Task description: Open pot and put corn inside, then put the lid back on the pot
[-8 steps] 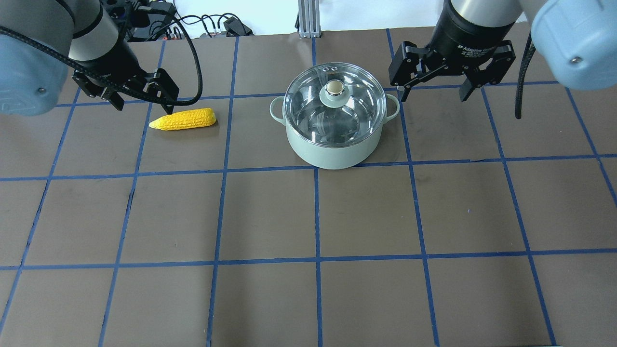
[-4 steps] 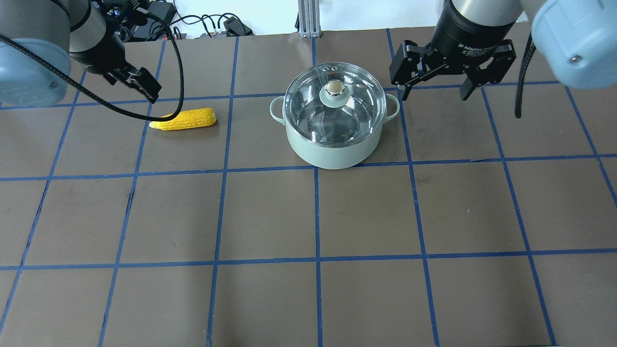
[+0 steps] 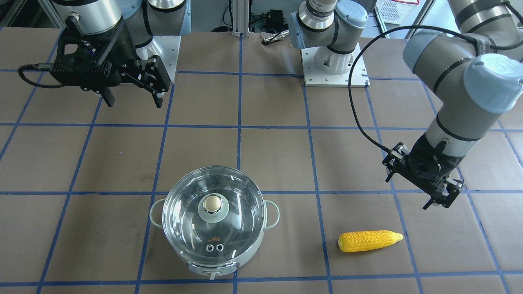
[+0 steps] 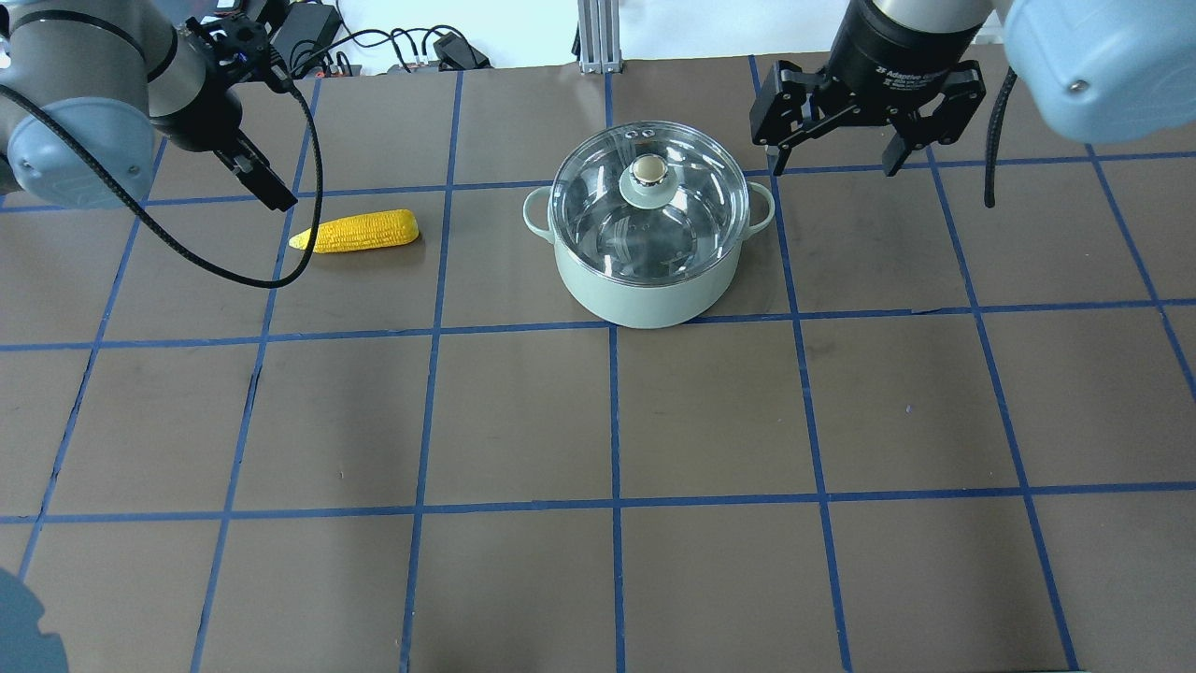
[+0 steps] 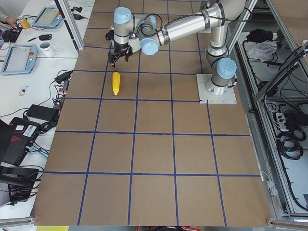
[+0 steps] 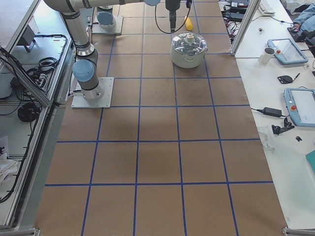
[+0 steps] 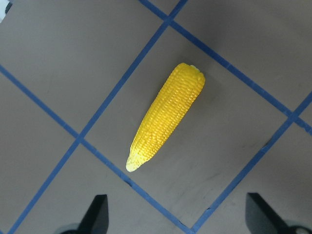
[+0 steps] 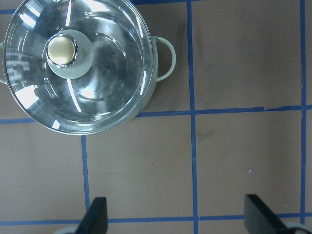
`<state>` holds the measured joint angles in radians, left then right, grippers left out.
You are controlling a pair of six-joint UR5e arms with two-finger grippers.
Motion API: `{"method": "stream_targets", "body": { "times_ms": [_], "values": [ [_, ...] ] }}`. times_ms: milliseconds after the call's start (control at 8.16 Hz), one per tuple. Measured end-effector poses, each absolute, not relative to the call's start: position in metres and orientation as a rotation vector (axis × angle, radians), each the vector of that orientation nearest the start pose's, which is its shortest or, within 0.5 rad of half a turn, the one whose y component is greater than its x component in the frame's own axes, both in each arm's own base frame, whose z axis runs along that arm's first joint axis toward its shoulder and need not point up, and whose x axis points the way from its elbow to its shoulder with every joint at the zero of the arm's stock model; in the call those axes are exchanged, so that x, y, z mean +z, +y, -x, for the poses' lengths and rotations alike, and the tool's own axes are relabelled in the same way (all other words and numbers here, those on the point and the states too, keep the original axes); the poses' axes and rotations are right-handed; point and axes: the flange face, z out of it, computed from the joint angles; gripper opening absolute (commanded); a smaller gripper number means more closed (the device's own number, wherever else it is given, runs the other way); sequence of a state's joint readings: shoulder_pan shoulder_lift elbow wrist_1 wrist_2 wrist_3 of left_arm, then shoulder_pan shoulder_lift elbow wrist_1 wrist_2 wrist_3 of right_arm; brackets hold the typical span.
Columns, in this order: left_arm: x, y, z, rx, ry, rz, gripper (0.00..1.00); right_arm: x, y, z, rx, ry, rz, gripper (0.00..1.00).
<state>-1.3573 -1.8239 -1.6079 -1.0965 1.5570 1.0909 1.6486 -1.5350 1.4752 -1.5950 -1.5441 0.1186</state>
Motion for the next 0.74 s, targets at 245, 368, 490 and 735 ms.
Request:
{"method": "stream_targets", "body": {
  "times_ms": [245,368,490,735],
  "values": [
    [0.342,-0.635,0.007,-0.278,2.704,-1.520,1.00,0.498,-0.547,-0.187,-0.164,3.097,-0.073,1.00],
    [0.323,-0.642,0.007,-0.284,2.672,-1.621,1.00,0.474,-0.573,-0.199,-0.185,3.092,-0.089,1.00],
    [0.305,-0.648,0.007,-0.283,2.637,-1.716,1.00,0.445,-0.593,-0.224,-0.218,3.087,-0.103,1.00],
    [0.281,-0.659,0.008,-0.315,2.536,-1.891,1.00,0.394,-0.614,-0.275,-0.279,3.071,-0.131,1.00]
  ]
}}
